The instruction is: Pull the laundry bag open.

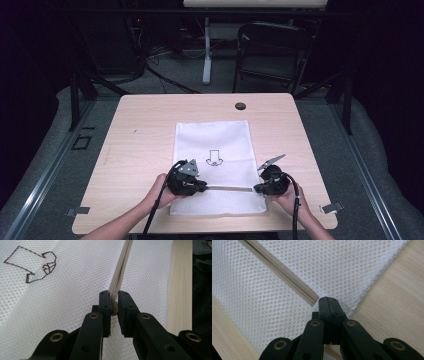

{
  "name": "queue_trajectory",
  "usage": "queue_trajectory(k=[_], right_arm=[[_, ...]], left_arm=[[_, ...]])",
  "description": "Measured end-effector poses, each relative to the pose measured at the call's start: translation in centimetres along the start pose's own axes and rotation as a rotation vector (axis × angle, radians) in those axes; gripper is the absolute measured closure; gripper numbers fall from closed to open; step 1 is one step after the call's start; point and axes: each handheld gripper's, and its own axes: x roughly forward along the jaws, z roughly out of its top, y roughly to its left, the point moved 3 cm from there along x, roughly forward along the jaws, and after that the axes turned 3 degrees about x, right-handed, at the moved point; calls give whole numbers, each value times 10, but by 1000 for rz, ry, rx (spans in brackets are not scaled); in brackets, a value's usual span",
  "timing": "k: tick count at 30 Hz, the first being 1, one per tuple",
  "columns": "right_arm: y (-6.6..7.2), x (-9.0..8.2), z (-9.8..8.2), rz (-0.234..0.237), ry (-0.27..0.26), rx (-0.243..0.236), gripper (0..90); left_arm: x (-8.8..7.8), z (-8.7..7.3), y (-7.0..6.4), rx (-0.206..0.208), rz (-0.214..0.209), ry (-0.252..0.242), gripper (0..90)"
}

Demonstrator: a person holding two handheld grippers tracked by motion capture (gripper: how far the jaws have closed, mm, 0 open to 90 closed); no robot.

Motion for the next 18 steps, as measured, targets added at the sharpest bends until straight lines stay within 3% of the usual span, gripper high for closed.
queue_trajectory(k=[2,4,8,10,11,18], right_arm=[[0,1,0,6,-11,-6,900],[-1,-1,0,3,21,-13,900],[-1,-1,0,-4,19,-13,900],[0,0,0,3,-9,2,900],[-1,-1,0,-5,12,-16,900],[-1,0,0,2,-7,-4,900]], left_arm=[[-1,-2,2,-15,-12,-19,820],[-1,-2,1,-10,-12,-14,820],[-1,-2,1,-10,-11,-13,820],[-3,-3,1,-5,-5,-11,821],[-4,-4,1,-5,-9,-17,821],[-7,-8,2,-16,-10,-15,820]])
